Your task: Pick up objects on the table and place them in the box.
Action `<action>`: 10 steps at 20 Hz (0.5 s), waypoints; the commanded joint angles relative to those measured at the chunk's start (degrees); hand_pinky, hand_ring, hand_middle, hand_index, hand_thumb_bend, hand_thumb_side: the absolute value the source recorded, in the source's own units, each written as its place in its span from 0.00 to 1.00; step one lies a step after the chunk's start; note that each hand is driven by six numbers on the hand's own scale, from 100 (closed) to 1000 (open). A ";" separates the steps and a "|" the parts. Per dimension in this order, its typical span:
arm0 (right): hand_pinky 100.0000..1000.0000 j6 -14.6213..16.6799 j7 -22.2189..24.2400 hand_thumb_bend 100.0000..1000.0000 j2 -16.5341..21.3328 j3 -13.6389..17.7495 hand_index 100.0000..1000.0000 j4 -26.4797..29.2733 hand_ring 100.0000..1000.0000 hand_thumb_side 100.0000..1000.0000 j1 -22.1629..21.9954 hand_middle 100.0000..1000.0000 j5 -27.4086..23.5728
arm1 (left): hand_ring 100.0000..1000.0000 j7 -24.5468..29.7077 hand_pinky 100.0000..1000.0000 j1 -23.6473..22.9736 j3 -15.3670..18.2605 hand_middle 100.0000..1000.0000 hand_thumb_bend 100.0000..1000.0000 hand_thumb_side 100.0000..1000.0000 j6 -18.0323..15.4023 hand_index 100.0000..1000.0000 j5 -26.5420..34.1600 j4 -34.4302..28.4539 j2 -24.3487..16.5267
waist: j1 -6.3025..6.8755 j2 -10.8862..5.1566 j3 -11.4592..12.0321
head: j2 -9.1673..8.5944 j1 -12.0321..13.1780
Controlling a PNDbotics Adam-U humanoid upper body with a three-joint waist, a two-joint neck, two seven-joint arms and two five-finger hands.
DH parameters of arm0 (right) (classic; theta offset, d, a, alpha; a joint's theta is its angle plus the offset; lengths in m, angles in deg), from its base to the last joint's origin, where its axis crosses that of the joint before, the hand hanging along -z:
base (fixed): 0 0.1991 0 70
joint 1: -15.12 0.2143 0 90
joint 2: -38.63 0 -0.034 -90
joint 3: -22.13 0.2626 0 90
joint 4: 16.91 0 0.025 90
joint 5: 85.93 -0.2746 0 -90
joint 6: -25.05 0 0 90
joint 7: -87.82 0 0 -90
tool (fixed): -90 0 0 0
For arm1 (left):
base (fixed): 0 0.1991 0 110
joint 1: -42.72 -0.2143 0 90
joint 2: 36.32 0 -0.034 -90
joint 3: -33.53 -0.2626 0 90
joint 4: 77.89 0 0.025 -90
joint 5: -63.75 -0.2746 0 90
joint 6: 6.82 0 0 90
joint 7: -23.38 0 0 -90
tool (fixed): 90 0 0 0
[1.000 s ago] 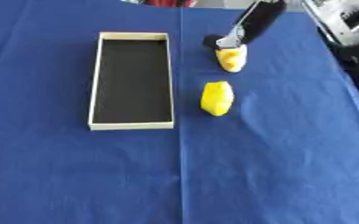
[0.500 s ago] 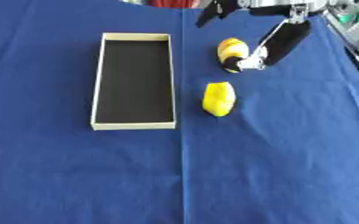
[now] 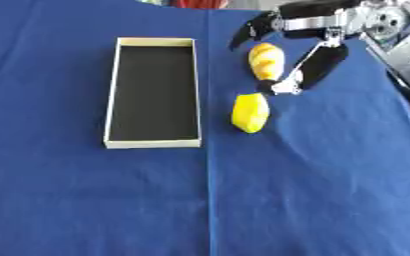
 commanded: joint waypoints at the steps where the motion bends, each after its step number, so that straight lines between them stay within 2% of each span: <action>1: 0.92 0.55 0.53 0.19 0.74 0.01 0.91 -0.98 0.95 0.14 0.36 0.89 0.60 | 0.82 0.08 0.78 0.50 0.36 0.73 0.60 0.68 0.01 0.79 0.33 -0.92 -0.55 | 0.50 -1.09 0.10 | -0.08 -0.08; 2: 0.92 0.71 0.73 0.19 0.68 -0.11 0.91 -1.37 0.95 0.14 0.24 0.89 0.66 | 0.82 0.10 0.78 0.51 0.35 0.73 0.60 0.68 0.01 0.79 0.36 -0.92 -0.52 | 0.51 -1.07 0.12 | -0.05 -0.09; 3: 0.92 0.88 0.94 0.21 0.65 -0.19 0.91 -1.69 0.95 0.06 0.12 0.90 0.69 | 0.82 0.12 0.78 0.51 0.35 0.73 0.60 0.68 0.01 0.79 0.38 -0.92 -0.50 | 0.51 -1.04 0.13 | -0.01 -0.08; 5: 0.92 1.23 1.46 0.24 0.68 -0.19 0.91 -2.02 0.95 0.00 -0.11 0.90 0.47 | 0.82 0.13 0.78 0.50 0.36 0.73 0.60 0.68 0.02 0.79 0.40 -0.92 -0.48 | 0.51 -0.97 0.13 | 0.07 0.00; 10: 0.92 1.34 2.17 0.24 1.23 0.89 0.91 -0.79 0.95 0.00 -0.09 0.90 -1.51 | 0.82 0.19 0.78 0.50 0.35 0.73 0.60 0.68 0.07 0.79 0.46 -0.92 -0.43 | 0.49 -0.90 -0.03 | 0.29 0.24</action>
